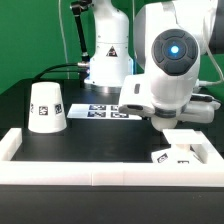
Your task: Assemble lamp
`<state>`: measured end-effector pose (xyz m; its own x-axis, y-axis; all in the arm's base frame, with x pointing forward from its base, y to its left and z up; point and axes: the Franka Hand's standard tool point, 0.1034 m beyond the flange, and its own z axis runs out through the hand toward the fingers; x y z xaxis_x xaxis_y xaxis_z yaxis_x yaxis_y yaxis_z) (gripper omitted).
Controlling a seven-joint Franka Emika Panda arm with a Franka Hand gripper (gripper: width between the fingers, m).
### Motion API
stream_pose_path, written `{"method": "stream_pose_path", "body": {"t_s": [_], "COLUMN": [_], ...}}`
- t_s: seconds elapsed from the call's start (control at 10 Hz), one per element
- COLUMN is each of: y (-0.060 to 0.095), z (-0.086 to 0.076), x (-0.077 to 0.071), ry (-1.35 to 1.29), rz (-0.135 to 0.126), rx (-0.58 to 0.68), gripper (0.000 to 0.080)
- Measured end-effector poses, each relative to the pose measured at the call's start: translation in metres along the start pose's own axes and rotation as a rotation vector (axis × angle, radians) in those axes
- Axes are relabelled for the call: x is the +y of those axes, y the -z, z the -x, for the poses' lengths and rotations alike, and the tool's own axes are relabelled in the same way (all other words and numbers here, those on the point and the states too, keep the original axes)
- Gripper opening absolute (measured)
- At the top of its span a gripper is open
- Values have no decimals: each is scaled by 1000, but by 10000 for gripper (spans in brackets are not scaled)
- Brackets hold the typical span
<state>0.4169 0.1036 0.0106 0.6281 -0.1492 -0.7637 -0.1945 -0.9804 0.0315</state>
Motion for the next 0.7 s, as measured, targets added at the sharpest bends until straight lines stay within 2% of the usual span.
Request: {"method": "stream_pose_path", "body": {"t_s": [0.3,0.4,0.5,0.6,0.7], "y": [-6,-6,-5,-3,-1], "z": [-1,-1,-1,-2,-3], "x": [1,1,1,1,1], "ry": [-4,-3,-3,-2,0], "rz": [1,1,1,0,-2], "rx": [2,2,4,7,11], "gripper": [698,639,639,574,574]}}
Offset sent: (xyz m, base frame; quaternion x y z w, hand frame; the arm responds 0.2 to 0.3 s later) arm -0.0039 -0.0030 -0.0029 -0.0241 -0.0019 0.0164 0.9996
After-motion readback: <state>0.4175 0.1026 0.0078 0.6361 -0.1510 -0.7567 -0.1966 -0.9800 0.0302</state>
